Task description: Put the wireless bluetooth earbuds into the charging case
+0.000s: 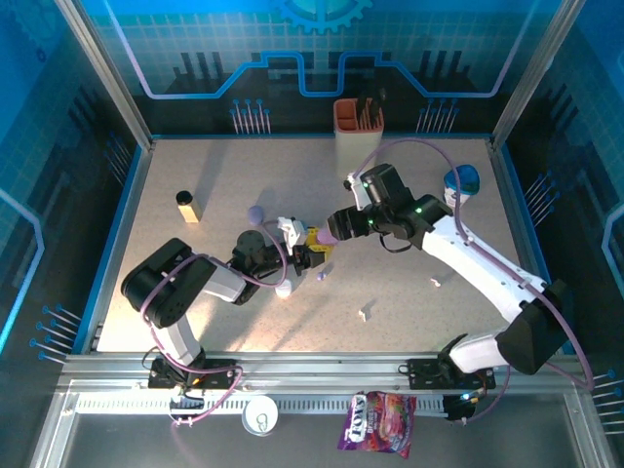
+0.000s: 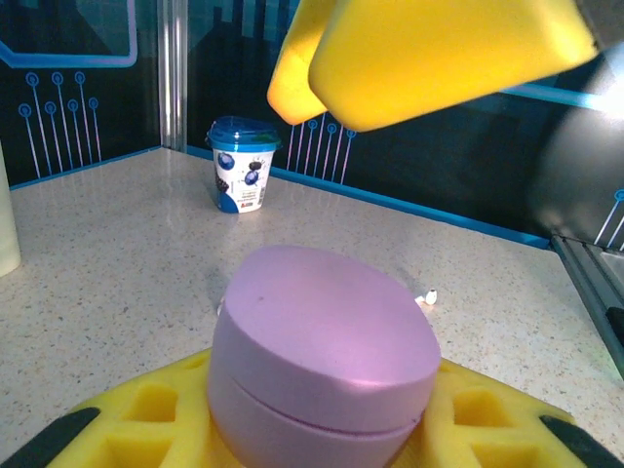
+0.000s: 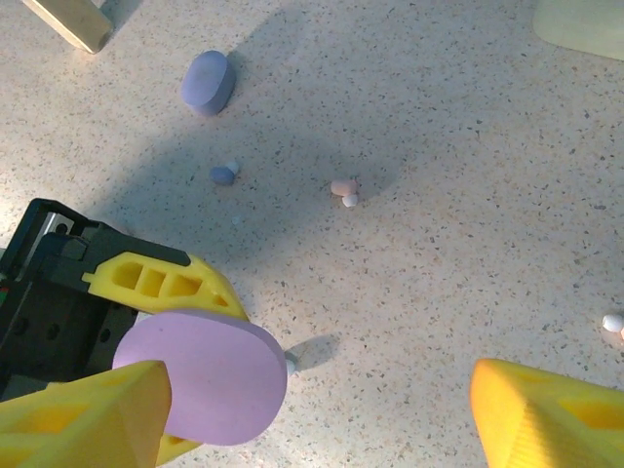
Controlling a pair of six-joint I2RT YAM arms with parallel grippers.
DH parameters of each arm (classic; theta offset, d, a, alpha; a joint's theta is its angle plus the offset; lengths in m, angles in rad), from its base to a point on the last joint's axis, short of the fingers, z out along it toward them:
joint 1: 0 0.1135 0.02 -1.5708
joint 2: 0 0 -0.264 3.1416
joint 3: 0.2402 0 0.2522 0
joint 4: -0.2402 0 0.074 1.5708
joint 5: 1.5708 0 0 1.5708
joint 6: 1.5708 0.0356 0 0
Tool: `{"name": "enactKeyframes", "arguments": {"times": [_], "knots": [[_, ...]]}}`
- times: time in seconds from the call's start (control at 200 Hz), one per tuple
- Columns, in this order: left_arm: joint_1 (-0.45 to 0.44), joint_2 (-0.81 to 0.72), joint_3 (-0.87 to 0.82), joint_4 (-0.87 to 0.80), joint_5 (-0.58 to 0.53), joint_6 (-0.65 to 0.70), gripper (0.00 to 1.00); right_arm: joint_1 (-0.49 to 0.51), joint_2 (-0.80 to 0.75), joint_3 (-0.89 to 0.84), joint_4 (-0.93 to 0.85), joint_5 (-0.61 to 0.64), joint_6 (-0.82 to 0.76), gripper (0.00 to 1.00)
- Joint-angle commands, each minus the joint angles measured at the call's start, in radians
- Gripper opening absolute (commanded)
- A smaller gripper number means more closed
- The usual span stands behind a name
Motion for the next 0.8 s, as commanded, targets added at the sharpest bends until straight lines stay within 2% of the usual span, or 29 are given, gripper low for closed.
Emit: {"name": "enactKeyframes", "arguments": {"times": [0.0, 0.095, 0.245, 0.415, 0.51, 0.635, 0.795], "knots": [[0.006, -0.039, 0.015, 0.034, 0.002, -0.038, 0.32, -0.022, -0.054, -0.033, 0.032, -0.069, 0.027, 0.80], [0.005, -0.051, 0.021, 0.034, 0.010, -0.055, 0.32, -0.062, -0.093, -0.075, 0.091, -0.201, 0.121, 0.80], [0.005, -0.078, 0.031, 0.034, 0.026, -0.087, 0.32, -0.163, -0.144, -0.182, 0.234, -0.484, 0.303, 0.77], [0.005, -0.106, 0.047, 0.034, 0.040, -0.125, 0.33, -0.231, -0.176, -0.293, 0.382, -0.655, 0.445, 0.74], [0.005, -0.120, 0.058, 0.034, 0.041, -0.144, 0.33, -0.232, -0.171, -0.350, 0.488, -0.717, 0.523, 0.71], [0.005, -0.125, 0.075, 0.035, 0.052, -0.157, 0.32, -0.217, -0.151, -0.452, 0.719, -0.774, 0.681, 0.68], [0.002, -0.130, 0.078, 0.034, 0.061, -0.171, 0.32, -0.205, -0.144, -0.491, 0.827, -0.785, 0.746, 0.65]]}}
